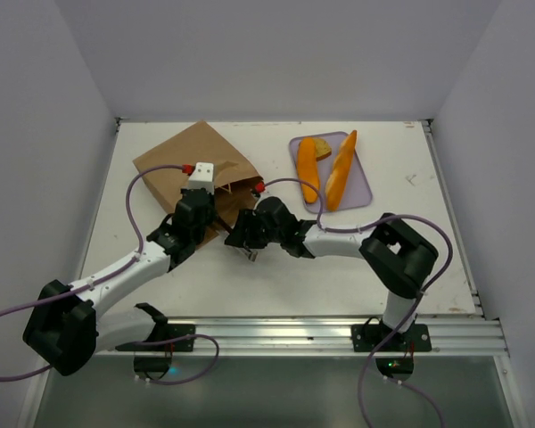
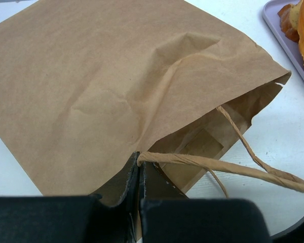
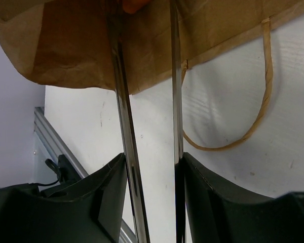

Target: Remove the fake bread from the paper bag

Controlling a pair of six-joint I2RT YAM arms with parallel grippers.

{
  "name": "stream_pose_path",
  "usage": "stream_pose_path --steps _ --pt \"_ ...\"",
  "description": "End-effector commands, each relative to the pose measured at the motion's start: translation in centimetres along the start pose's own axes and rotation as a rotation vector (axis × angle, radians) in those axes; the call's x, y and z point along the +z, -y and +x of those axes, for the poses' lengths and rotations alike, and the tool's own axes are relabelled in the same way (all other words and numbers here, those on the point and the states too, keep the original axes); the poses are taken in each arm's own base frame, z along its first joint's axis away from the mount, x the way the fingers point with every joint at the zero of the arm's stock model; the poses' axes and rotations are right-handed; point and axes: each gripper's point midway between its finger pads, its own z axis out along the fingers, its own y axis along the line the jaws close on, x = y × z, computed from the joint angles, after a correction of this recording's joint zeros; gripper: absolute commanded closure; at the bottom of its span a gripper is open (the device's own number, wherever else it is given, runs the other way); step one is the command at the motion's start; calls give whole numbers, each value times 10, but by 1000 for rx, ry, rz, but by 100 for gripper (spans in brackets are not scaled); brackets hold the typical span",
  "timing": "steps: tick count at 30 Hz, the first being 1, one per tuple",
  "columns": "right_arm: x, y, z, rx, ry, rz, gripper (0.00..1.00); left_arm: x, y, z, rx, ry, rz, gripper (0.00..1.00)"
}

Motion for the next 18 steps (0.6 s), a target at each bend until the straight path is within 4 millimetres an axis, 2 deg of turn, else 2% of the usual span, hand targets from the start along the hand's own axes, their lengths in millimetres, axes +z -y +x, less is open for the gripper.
stream_pose_path --steps 1,7,12,18 --pt "6 -32 -24 23 52 -106 51 -2 -1 -13 -34 47 5 100" --pt "14 -35 -19 50 25 -140 52 -2 -1 -14 -36 49 5 100" --pt "18 -36 -17 67 13 -154 66 -2 -1 -15 -36 49 4 100" --pt "11 -39 -16 71 -2 -171 78 -2 -2 -15 -37 51 4 100"
